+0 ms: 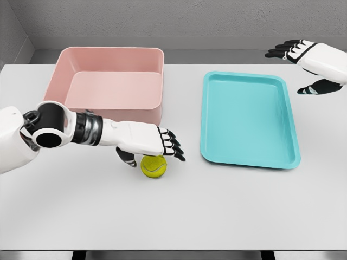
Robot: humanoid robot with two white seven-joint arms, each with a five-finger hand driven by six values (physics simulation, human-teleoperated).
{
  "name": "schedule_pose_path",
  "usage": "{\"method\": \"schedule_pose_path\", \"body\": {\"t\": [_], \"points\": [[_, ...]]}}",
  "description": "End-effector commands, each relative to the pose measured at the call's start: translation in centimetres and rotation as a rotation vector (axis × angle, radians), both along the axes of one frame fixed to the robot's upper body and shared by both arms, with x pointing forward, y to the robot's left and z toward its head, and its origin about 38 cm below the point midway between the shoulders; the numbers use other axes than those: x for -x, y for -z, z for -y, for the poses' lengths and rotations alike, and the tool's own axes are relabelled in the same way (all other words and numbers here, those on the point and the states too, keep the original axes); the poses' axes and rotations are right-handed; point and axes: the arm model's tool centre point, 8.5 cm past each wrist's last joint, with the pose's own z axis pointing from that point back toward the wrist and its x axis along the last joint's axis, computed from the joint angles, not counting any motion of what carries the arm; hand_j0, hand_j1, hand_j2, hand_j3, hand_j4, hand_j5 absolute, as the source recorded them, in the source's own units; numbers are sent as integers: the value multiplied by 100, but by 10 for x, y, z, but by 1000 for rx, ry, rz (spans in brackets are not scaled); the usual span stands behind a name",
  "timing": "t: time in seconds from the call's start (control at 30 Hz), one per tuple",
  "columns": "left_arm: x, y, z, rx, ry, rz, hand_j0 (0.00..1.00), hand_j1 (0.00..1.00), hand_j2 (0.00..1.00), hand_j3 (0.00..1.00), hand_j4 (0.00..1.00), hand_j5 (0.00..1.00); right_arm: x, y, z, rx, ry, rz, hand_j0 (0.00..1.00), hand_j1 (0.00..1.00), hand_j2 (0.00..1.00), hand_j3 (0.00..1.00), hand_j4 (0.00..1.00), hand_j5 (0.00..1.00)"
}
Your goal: Put the tennis from the blue tray into the pink basket with both arms
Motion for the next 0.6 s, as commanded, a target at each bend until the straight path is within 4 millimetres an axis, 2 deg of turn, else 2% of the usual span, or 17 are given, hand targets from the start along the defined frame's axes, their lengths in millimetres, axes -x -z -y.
{"method": "schedule_pose_path", "body": {"t": [0.0,0.17,0.57], "points": [[2,4,1,-10,1,-5,100,100,100,100,100,100,0,-1,0,-7,0,0,100,100,100,100,100,100],[5,10,0,-25,7,-19,100,100,100,100,100,100,0,-1,-1,-7,-2,0,100,100,100,100,100,100],[3,11,2,-39,7,0,100,100,100,100,100,100,0,0,-1,-8,-1,-2,100,100,100,100,100,100]]}}
